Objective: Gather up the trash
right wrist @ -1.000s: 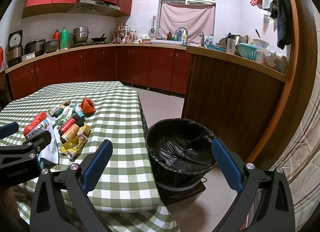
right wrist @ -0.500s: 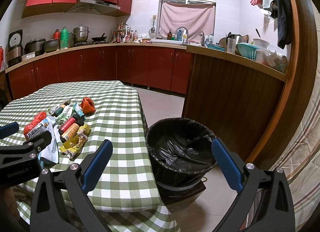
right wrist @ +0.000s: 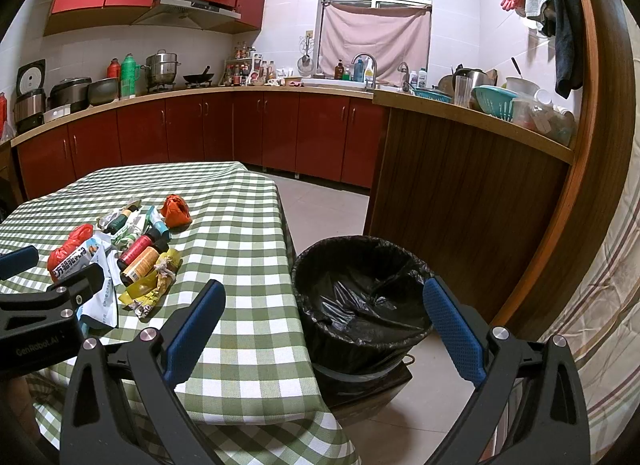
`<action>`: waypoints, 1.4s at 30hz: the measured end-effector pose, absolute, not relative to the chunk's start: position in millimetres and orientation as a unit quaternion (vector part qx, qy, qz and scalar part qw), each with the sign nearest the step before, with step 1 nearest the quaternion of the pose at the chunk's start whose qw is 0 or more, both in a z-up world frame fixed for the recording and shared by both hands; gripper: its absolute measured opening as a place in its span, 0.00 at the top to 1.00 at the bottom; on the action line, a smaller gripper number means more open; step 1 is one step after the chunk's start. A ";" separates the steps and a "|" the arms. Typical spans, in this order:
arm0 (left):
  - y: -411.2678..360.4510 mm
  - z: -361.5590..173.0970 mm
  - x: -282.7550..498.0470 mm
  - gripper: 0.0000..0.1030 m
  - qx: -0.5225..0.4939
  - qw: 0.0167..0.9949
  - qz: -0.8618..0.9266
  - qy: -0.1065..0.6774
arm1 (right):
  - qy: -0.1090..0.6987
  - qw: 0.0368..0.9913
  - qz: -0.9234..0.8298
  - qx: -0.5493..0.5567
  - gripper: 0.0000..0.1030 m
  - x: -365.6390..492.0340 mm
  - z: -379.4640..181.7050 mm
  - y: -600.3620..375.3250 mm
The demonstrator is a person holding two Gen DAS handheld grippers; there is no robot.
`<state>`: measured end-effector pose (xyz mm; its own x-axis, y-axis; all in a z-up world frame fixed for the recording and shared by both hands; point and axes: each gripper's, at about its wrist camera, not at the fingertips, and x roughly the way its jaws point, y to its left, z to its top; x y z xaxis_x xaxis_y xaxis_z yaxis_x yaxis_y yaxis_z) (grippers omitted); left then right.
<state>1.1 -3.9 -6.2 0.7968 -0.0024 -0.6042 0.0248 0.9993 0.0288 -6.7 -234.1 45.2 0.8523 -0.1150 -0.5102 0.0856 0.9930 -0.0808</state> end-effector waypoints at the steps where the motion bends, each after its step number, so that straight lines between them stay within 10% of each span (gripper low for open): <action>1: -4.2 -5.6 1.3 0.04 0.018 0.948 -0.007 0.319 | 0.266 0.962 -0.052 -0.027 0.06 -6.8 44.8 -233.5; 42: 47.1 -24.8 3.9 0.12 -0.023 0.928 0.042 0.371 | 0.293 0.955 -0.021 -0.028 0.06 4.4 27.5 -216.2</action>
